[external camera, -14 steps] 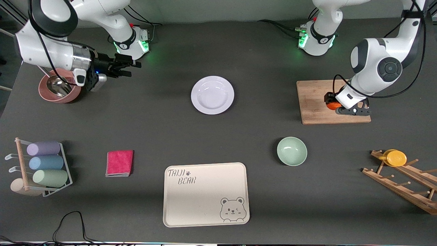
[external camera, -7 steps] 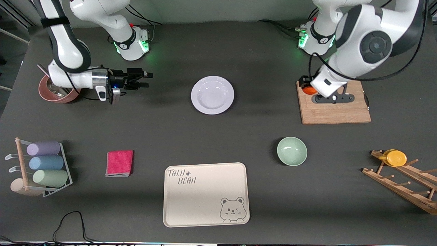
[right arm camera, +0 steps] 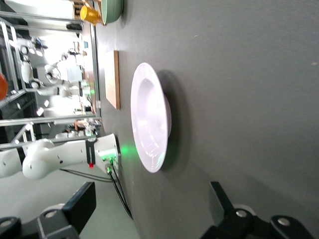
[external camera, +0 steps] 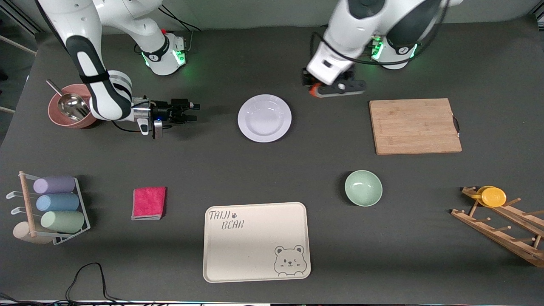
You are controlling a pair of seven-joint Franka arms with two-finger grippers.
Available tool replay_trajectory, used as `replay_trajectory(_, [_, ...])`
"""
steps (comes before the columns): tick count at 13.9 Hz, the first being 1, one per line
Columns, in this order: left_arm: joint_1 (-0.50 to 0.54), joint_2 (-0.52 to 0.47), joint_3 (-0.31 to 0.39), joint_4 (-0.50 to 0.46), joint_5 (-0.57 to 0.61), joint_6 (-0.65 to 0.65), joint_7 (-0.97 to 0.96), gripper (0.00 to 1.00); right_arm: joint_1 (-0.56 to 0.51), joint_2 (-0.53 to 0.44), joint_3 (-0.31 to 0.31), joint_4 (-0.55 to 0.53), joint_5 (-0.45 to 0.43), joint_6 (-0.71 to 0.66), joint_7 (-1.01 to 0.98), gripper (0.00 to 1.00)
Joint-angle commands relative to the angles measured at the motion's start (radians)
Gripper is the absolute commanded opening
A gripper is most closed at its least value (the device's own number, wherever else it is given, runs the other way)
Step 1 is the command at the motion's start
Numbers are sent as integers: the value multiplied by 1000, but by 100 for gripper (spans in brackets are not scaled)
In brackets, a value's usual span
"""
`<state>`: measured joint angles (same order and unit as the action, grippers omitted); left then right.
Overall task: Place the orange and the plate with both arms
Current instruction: 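Carry the orange with the left gripper over the white plate, then lower the orange onto the plate and open the left gripper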
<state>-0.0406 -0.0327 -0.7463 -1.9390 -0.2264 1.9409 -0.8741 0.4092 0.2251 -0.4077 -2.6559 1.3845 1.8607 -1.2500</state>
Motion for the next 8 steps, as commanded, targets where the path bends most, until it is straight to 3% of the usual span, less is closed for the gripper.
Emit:
replay_trajectory(1, [-91,146,-35,38,96,139,-173,0,0,68,-6,19,74,-38,-54,100])
replay_trajectory(3, [-169,280,-35,66,252,217,-323,0,-1,83,-8,20,82,-37,-54,100])
replay_trajectory(5, [-223,419,-30,138,417,213,-454,0,-4,108,-8,25,93,-37,-55,100])
replay_trajectory(8, [-298,569,-7,198,559,217,-538,0,-3,141,-6,30,120,-37,-89,100])
